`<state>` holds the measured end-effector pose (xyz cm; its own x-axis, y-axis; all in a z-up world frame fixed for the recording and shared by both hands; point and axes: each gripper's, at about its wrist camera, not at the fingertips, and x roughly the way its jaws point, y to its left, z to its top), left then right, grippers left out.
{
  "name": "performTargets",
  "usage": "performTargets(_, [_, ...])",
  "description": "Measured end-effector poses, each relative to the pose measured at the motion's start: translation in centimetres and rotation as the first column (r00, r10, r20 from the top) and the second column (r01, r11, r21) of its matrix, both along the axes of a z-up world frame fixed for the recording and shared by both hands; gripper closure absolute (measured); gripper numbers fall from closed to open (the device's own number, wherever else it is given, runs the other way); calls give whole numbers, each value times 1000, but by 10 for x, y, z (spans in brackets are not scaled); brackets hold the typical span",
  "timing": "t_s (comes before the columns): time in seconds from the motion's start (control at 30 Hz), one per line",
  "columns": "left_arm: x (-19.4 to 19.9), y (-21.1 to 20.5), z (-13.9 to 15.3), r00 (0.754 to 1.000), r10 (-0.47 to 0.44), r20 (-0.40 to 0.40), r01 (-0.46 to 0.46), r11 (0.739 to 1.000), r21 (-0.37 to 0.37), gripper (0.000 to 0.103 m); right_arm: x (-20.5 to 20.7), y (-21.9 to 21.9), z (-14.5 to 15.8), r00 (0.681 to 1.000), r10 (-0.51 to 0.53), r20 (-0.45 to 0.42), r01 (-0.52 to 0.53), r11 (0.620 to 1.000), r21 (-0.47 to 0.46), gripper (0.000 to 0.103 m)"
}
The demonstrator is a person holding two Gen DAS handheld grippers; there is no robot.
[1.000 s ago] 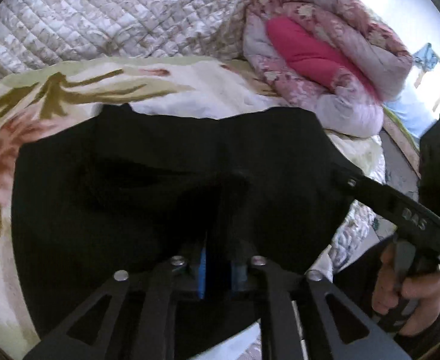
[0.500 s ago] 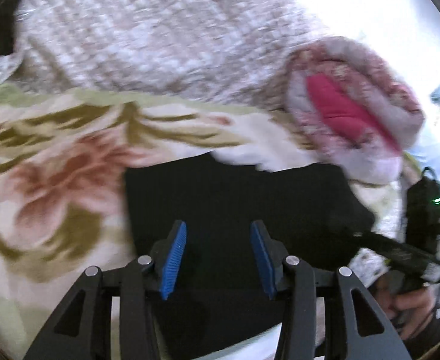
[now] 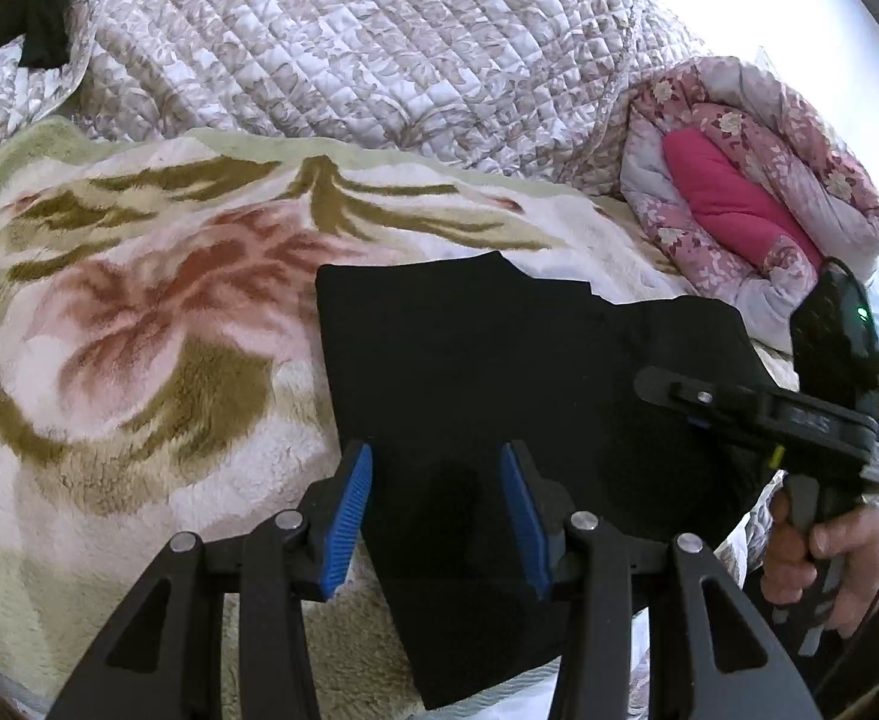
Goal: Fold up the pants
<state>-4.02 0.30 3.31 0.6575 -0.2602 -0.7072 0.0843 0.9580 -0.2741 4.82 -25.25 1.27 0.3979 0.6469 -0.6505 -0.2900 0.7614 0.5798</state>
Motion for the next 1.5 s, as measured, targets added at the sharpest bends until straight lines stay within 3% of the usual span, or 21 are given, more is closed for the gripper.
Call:
performTargets(0.03, [0,-1,0,1000,2,2,-2,1000,1,56,2,0,-3,1000,-1,-16,1,1000,8,90])
performTargets(0.07, [0,-1,0,1000,1,1,-1,1000,3,56,2,-1,-5,999,5,-36,-4,1000,21,98])
performTargets(0.27, [-2,0,1,1000,0,5,0,1000,-1,56,-26,-8,15,999,6,42,-8,999,37,99])
performTargets(0.4, [-1,1,-3,1000,-4,-7,4,1000,2,56,-25,-18,-6,999,-41,-33,42,999,20,100])
performTargets(0.5, [-1,1,-2,1000,-6,-1,6,1000,3,56,-30,-14,5,999,-33,25,34,999,-16,100])
performTargets(0.73, [-2,4,-3,1000,-8,-10,8,1000,4,56,-24,-18,-2,999,-29,-25,29,1000,1,99])
performTargets(0.83, [-1,4,-2,1000,-7,-7,7,1000,7,56,-21,-24,3,997,-72,-17,71,997,-9,93])
performTargets(0.97, [4,5,8,1000,-4,23,4,1000,13,56,-18,-33,25,985,-154,83,160,984,-76,92])
performTargets(1.07, [16,0,15,999,-13,38,13,1000,18,56,-14,-18,36,988,-88,124,96,993,-63,92])
performTargets(1.13, [23,-8,13,999,-35,40,34,999,25,56,-8,-2,31,992,-31,122,44,994,-105,92])
performTargets(1.2, [33,-16,4,999,-45,13,44,998,49,56,3,4,13,996,-37,78,51,982,-183,92])
performTargets(1.27, [35,-24,-6,999,-52,-3,52,997,55,56,9,-4,4,995,-63,82,77,981,-177,100])
performTargets(1.37, [29,-31,-7,998,-51,23,49,994,101,56,4,-6,11,987,-84,137,117,958,-260,96])
performTargets(1.5, [22,-34,-1,999,-48,22,46,994,102,56,-19,-11,19,984,-69,162,107,965,-241,96])
